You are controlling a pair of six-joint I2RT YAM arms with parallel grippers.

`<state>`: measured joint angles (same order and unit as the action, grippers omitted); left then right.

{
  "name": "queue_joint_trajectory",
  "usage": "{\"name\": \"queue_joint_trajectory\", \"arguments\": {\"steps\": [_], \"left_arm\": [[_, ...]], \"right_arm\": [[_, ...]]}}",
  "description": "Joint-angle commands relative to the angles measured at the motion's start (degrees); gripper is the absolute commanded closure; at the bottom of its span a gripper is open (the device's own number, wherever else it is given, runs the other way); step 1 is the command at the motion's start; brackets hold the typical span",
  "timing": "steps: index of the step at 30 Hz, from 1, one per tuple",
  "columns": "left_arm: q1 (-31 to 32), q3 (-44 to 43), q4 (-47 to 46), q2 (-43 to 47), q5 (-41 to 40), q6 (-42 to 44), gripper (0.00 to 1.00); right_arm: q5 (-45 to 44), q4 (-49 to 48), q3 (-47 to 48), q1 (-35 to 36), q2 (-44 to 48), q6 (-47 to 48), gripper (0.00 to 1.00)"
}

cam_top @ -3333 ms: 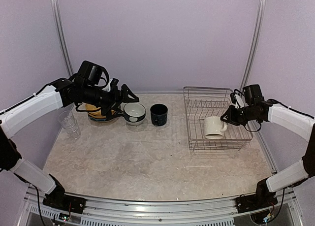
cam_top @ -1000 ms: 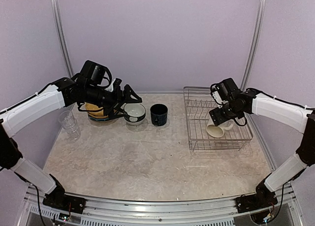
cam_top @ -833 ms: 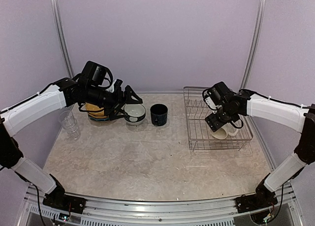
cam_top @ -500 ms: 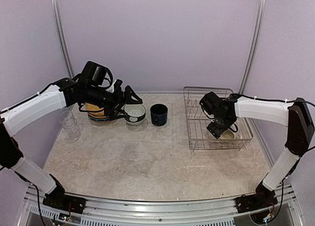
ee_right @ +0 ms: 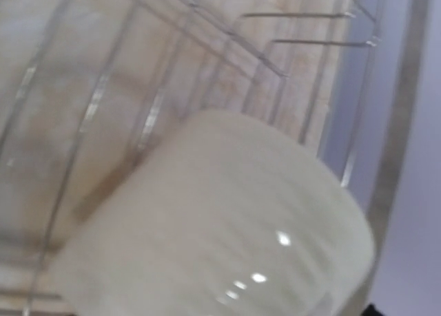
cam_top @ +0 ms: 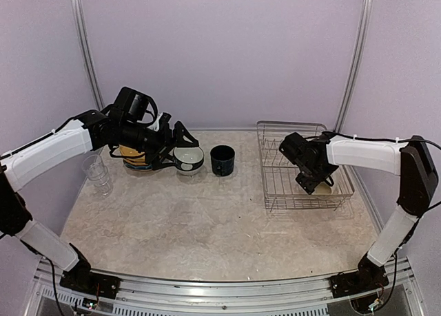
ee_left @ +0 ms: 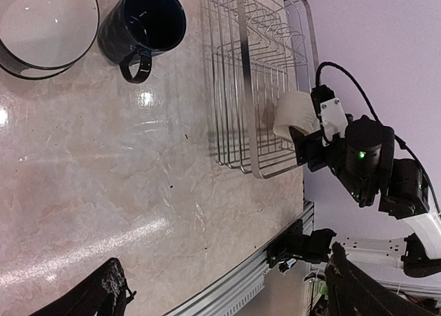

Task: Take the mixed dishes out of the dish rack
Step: Grab the cup from the dish rack.

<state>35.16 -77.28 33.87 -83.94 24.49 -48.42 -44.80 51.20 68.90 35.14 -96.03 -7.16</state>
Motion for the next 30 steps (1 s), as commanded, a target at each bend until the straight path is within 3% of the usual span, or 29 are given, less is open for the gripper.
{"name": "queue_joint_trajectory", "arguments": {"steps": [1, 6, 14, 19, 25, 30], "left_arm": [[-0.4, 0.0, -0.1, 0.0, 1.2, 0.9, 0.04], [-0.4, -0.1, -0.2, -0.2, 1.4, 0.9, 0.04], [-0.2, -0.6, -0.1, -0.5, 1.7, 0.8, 0.04], [-0.3, -0.4, 0.7, 0.1, 1.2, 1.0, 0.04], [-0.3, -0.7, 0.6, 0.2, 1.2, 0.8, 0.04], [-0.3, -0.6, 0.7, 0.2, 1.0, 0.7, 0.04]], "right_arm": [[-3.3, 1.6, -1.7, 0.0, 5.2, -2.8, 0.13], [-3.0, -0.8, -4.6, -0.3, 8.0, -1.1, 0.12], [-9.0, -2.4, -3.9, -1.6, 1.6, -1.8, 0.16], [-13.0, -6.4, -4.1, -3.3, -1.2, -2.2, 0.26], [-12.4, -13.6, -3.9, -4.7, -1.5, 0.9, 0.47], [-11.9, -13.4, -2.4, -5.2, -2.7, 0.7, 0.74]]}}
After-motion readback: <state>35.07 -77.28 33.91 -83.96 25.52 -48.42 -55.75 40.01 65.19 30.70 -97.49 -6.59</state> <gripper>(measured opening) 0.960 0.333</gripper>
